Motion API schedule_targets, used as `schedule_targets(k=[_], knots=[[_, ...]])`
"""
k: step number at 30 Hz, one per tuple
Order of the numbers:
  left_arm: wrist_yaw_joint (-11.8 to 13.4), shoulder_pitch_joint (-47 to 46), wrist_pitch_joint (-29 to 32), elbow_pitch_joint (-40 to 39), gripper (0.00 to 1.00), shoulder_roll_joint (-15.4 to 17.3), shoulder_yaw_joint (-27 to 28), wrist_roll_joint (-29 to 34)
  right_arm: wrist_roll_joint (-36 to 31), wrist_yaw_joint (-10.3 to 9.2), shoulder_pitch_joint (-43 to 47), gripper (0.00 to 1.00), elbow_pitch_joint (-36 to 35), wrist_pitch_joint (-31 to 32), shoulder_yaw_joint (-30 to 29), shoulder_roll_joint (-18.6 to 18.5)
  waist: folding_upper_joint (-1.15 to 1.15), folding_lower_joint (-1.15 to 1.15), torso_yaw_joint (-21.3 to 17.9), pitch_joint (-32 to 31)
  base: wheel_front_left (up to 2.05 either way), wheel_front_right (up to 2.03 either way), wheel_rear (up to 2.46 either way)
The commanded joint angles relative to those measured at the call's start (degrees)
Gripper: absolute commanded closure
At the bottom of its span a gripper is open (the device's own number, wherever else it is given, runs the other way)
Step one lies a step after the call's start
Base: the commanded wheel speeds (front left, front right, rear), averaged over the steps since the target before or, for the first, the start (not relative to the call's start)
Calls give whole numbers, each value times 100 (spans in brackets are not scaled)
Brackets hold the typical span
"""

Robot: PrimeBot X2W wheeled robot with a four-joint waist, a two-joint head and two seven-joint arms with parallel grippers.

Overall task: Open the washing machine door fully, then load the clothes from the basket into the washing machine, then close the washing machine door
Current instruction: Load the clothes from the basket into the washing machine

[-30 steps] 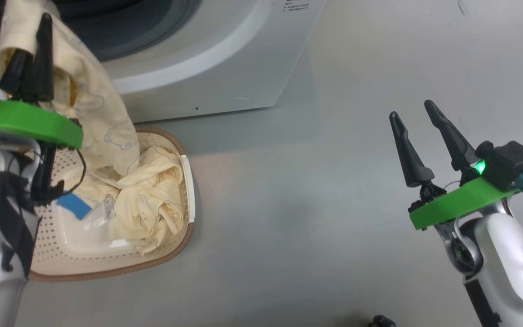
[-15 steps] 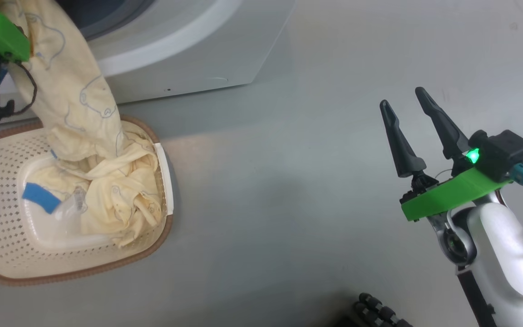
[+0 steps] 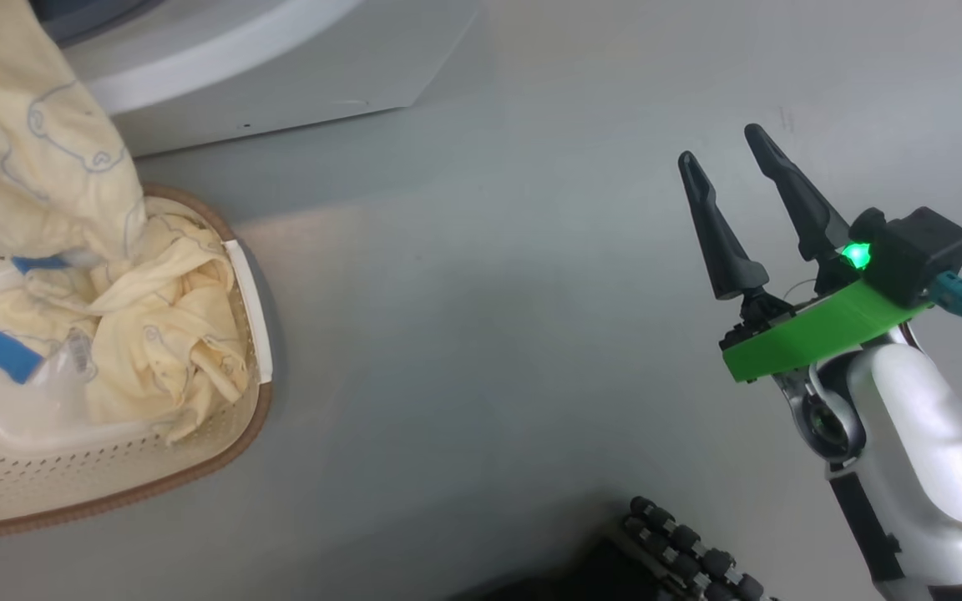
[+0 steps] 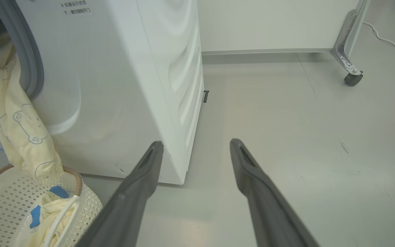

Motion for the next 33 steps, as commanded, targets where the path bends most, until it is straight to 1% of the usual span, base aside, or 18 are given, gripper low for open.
schedule_targets(k=[1,6,13,17,24,30,33], knots=[[-7,-341,-92,-134,100,294,41,90,50,57,42,0,-168,-37,60,-10,0,0,-75,103,0,0,0],[-6,-906,-138,202,100,310,-81,192,61,57,-17,0,-199,-37,76,41,0,0,-178,370,0,0,0],[114,-1522,-208,396,100,369,-156,287,71,57,-97,0,-235,-37,104,94,0,0,-268,622,0,0,0],[205,-1749,-227,377,100,393,-168,320,66,57,-124,0,-236,-37,125,116,0,0,-295,684,0,0,0],[495,-1827,-231,-406,100,484,-41,396,65,57,-162,0,-241,-37,168,156,0,0,-339,766,0,0,0],[750,-1629,-232,-1047,100,588,151,508,77,57,-173,0,-234,-37,186,167,0,0,-382,821,0,0,0],[826,-1506,-232,-1364,100,646,266,576,84,57,-186,0,-238,-37,210,177,0,0,-414,851,0,0,0]])
